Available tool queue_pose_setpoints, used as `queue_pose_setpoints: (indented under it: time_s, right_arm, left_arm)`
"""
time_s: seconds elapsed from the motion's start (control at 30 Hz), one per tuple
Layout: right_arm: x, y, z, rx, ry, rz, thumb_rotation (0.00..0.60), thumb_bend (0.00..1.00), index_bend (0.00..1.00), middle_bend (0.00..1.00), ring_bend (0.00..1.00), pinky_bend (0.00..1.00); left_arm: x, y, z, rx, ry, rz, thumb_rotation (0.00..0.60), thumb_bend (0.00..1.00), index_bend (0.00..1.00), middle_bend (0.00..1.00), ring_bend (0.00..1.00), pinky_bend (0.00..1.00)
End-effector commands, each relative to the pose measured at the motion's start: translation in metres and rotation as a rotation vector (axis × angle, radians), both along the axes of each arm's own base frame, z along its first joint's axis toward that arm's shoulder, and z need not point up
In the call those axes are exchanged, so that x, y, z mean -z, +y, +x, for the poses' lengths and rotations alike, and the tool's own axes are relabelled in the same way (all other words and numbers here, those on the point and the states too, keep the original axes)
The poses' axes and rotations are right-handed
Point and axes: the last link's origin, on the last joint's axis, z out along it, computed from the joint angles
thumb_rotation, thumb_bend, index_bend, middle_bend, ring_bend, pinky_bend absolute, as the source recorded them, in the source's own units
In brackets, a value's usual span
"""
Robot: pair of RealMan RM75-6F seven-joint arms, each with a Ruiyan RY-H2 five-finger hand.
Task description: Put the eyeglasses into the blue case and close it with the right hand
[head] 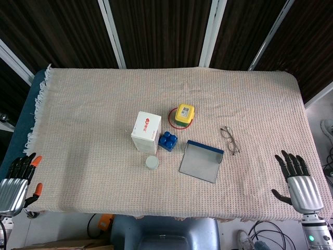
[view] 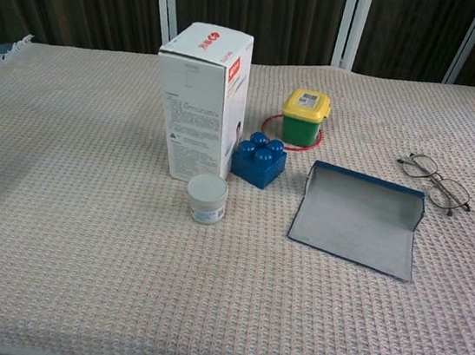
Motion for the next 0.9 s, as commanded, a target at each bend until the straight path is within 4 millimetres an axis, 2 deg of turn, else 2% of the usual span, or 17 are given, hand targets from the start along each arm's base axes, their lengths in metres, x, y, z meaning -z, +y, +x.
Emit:
queue_pose_setpoints:
  time_s: [0.03, 0.2, 0.3, 0.4, 0.47, 0.53, 0.63, 0.77, 0.9]
  right_arm:
    - [0.001, 0.000, 0.000, 0.000, 0.003, 0.001, 0.600, 0.28, 0.06, 0.00, 0.00, 0.00]
    - [0.006, -0.004, 0.001, 0.000, 0.011, 0.016, 0.600, 0.28, 0.06, 0.00, 0.00, 0.00]
    - [0.009, -0.021, -0.002, 0.000, 0.028, 0.028, 0.600, 0.28, 0.06, 0.00, 0.00, 0.00]
    - [0.013, -0.056, -0.002, -0.029, 0.088, 0.057, 0.600, 0.28, 0.07, 0.00, 0.00, 0.00]
    - [0.013, -0.086, 0.000, -0.067, 0.157, 0.077, 0.600, 0.28, 0.08, 0.00, 0.00, 0.00]
    - [0.012, -0.116, 0.000, -0.103, 0.266, 0.091, 0.600, 0.28, 0.10, 0.00, 0.00, 0.00]
    - [0.013, -0.150, -0.005, -0.136, 0.439, 0.134, 0.600, 0.28, 0.11, 0.00, 0.00, 0.00]
    - [0.015, -0.178, -0.010, -0.168, 0.615, 0.195, 0.600, 0.28, 0.12, 0.00, 0.00, 0.00]
    - [0.019, -0.195, -0.014, -0.183, 0.699, 0.265, 0.600, 0.28, 0.14, 0.00, 0.00, 0.00]
  left_arm:
    - [-0.001, -0.001, 0.000, -0.001, 0.001, 0.000, 0.600, 0.45, 0.00, 0.00, 0.00, 0.03]
    - [-0.003, -0.004, -0.001, 0.002, -0.002, 0.011, 0.600, 0.45, 0.00, 0.00, 0.00, 0.03]
    - [-0.004, -0.004, -0.002, -0.004, -0.003, 0.013, 0.600, 0.45, 0.00, 0.00, 0.00, 0.03]
    - [-0.004, -0.001, -0.004, -0.011, -0.003, 0.014, 0.600, 0.45, 0.00, 0.00, 0.00, 0.03]
    - [-0.003, 0.001, -0.005, -0.021, 0.000, 0.011, 0.600, 0.45, 0.00, 0.00, 0.00, 0.03]
    - [-0.003, 0.002, -0.005, -0.027, 0.003, 0.015, 0.600, 0.45, 0.00, 0.00, 0.00, 0.03]
    - [-0.004, 0.002, -0.006, -0.035, 0.006, 0.025, 0.600, 0.45, 0.00, 0.00, 0.00, 0.03]
    - [-0.001, 0.004, -0.006, -0.044, 0.012, 0.026, 0.600, 0.45, 0.00, 0.00, 0.00, 0.03]
    - [0.003, 0.007, -0.006, -0.051, 0.017, 0.014, 0.600, 0.45, 0.00, 0.00, 0.00, 0.03]
